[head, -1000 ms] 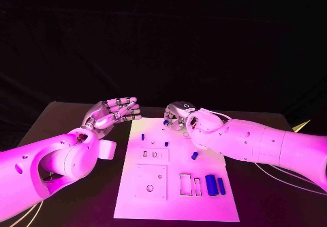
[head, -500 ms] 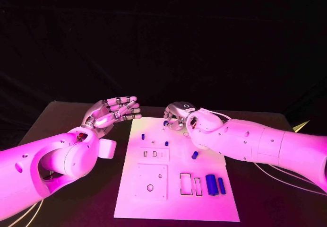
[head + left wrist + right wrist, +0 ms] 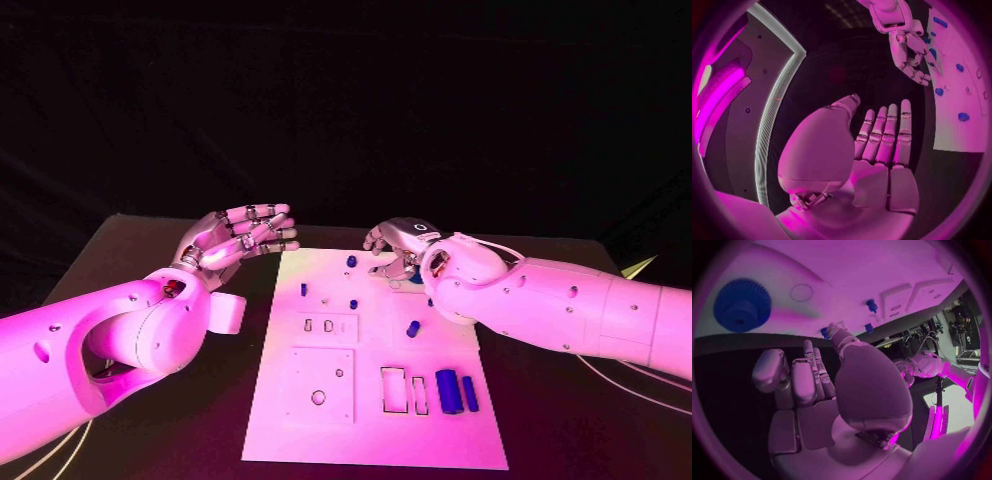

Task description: Assemble the parts on the task board

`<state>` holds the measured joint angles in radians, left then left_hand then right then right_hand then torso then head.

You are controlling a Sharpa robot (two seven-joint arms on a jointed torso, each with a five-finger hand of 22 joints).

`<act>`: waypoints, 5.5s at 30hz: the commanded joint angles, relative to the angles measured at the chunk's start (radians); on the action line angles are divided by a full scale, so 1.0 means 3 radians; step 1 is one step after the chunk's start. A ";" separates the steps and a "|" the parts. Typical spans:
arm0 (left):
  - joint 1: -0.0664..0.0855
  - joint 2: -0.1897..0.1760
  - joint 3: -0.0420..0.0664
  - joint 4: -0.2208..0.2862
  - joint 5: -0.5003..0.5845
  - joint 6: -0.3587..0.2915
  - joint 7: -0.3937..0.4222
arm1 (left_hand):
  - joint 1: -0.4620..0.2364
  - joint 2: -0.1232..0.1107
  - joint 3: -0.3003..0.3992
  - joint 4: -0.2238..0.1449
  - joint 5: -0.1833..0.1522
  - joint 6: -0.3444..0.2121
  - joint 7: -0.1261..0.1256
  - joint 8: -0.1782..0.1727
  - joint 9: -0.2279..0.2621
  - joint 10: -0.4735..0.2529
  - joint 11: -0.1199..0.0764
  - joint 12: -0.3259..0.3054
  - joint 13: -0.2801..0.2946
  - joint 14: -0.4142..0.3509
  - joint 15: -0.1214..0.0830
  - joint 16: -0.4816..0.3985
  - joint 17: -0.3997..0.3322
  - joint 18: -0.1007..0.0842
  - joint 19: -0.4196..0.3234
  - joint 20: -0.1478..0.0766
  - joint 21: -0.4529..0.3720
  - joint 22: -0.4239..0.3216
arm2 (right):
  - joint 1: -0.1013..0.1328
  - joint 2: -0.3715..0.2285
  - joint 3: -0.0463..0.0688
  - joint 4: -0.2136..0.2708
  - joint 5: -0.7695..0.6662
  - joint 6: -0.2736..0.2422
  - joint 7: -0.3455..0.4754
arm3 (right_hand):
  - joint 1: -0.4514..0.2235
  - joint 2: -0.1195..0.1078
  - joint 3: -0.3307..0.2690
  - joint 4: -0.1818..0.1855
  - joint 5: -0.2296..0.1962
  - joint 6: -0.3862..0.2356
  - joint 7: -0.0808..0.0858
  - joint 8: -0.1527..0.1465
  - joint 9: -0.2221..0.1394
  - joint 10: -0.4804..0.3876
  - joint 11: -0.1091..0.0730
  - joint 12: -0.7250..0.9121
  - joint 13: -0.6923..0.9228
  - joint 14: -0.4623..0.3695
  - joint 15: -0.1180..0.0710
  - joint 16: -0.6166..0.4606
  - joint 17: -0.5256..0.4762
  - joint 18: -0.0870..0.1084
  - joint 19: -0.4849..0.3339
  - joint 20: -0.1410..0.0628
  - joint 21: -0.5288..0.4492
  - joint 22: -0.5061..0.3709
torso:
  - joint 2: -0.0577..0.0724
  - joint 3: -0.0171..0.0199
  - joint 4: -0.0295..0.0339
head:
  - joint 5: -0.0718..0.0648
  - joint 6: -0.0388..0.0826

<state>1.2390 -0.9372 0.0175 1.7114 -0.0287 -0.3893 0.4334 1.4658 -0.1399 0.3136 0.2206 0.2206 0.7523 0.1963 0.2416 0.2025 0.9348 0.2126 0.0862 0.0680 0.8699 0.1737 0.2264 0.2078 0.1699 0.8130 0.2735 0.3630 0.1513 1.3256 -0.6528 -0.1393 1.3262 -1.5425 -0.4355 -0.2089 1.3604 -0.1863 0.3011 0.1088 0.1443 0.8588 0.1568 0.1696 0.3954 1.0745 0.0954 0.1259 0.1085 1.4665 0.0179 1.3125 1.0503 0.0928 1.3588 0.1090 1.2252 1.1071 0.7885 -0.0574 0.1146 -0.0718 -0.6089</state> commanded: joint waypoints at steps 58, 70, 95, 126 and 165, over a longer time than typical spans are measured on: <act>0.0005 -0.0063 0.0002 -0.0028 -0.0007 0.0135 -0.0029 | -0.0023 -0.0012 -0.0003 0.0010 -0.0021 -0.0015 0.0247 -0.0023 -0.0006 -0.0005 0.0014 -0.0033 -0.0002 -0.0022 0.0006 -0.0024 0.0014 0.0031 -0.0029 -0.0004 0.0019 0.0006 | 0.0003 -0.0423 0.0034 -0.0078 0.0870 0.0501 0.0075 | 0.0229 0.0041 -0.0261 0.0402 0.0325 -0.0105 0.0037 0.0273 0.0195 0.1269 -0.0042 0.4383 0.4421 0.0336 -0.0025 0.0845 0.1686 -0.0272 0.0621 0.0021 0.1039 0.1409 | -0.0021 0.0027 -0.0040 | -0.0004 -0.0024; 0.0005 -0.0066 0.0002 -0.0032 -0.0007 0.0139 -0.0036 | -0.0021 -0.0012 -0.0003 0.0009 -0.0021 -0.0015 0.0247 -0.0023 -0.0006 -0.0005 0.0014 -0.0033 -0.0002 -0.0022 0.0006 -0.0024 0.0014 0.0031 -0.0030 -0.0004 0.0019 0.0006 | 0.0002 -0.0417 0.0034 -0.0098 0.0860 0.0552 0.0063 | 0.0238 0.0051 -0.0221 0.0405 0.0333 -0.0083 0.0033 0.0281 0.0193 0.1286 -0.0046 0.4403 0.4442 0.0339 -0.0028 0.0849 0.1697 -0.0276 0.0631 0.0020 0.1054 0.1426 | -0.0021 0.0027 -0.0041 | -0.0009 -0.0031; 0.0003 -0.0038 0.0001 -0.0069 -0.0010 0.0160 -0.0047 | -0.0016 -0.0011 0.0000 0.0004 -0.0022 -0.0015 0.0247 -0.0023 -0.0008 -0.0004 0.0015 -0.0037 -0.0001 -0.0023 0.0007 -0.0025 0.0019 0.0031 -0.0034 -0.0003 0.0021 0.0006 | -0.0044 -0.0368 0.0025 -0.0126 0.0512 0.0564 0.0004 | 0.0313 0.0026 -0.0008 0.0359 0.0255 -0.0037 0.0031 0.0278 0.0164 0.1290 -0.0049 0.4408 0.4454 0.0341 -0.0032 0.0852 0.1706 -0.0284 0.0648 0.0015 0.1078 0.1457 | -0.0028 0.0023 -0.0037 | -0.0020 -0.0060; 0.0003 -0.0022 0.0000 -0.0081 -0.0010 0.0163 -0.0057 | -0.0016 -0.0009 0.0003 0.0003 -0.0023 -0.0015 0.0247 -0.0025 -0.0009 -0.0004 0.0015 -0.0041 -0.0001 -0.0023 0.0007 -0.0027 0.0023 0.0031 -0.0037 -0.0003 0.0024 0.0007 | 0.0009 -0.0283 0.0027 0.0483 -0.0242 -0.0264 -0.0035 | 0.0161 -0.0083 0.0643 0.0176 0.0362 0.0346 -0.0081 0.0357 0.0160 0.1379 -0.0149 0.4488 0.4548 0.0348 -0.0116 0.0861 0.1735 -0.0309 0.0707 -0.0058 0.1152 0.1546 | -0.0025 0.0026 -0.0037 | -0.0027 -0.0021; 0.0004 -0.0001 0.0001 -0.0075 -0.0010 0.0158 -0.0070 | -0.0019 -0.0009 0.0003 0.0002 -0.0025 -0.0020 0.0249 -0.0028 -0.0012 -0.0009 0.0017 -0.0048 -0.0002 -0.0025 0.0008 -0.0029 0.0030 0.0031 -0.0042 -0.0002 0.0028 0.0008 | -0.0160 0.0406 -0.0025 -0.0061 -0.0293 -0.0084 -0.0136 | 0.0082 -0.0101 0.0676 0.0163 0.0323 0.0339 -0.0078 0.0341 0.0159 0.1380 -0.0148 0.4485 0.4549 0.0346 -0.0118 0.0858 0.1726 -0.0309 0.0707 -0.0063 0.1152 0.1546 | -0.0022 0.0029 -0.0042 | 0.0022 -0.0059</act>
<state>1.2391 -0.9389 0.0168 1.6866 -0.0285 -0.3576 0.4072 1.4658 -0.1399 0.3136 0.2206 0.2169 0.7523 0.1963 0.2378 0.1998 0.9348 0.2125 0.0773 0.0680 0.8699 0.1737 0.2226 0.2159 0.1698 0.8056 0.2735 0.3667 0.1521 1.2791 -0.5317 -0.1461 1.3117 -1.6193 -0.4856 -0.2393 1.3933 -0.2200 0.4975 0.1589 0.2470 0.9193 0.1530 0.2701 0.4332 1.4666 0.0572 1.4680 1.3078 1.4666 -0.0110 1.5646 1.3073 0.0067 1.4663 0.1000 1.5670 1.3075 0.7825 -0.0489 0.1027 -0.0665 -0.6269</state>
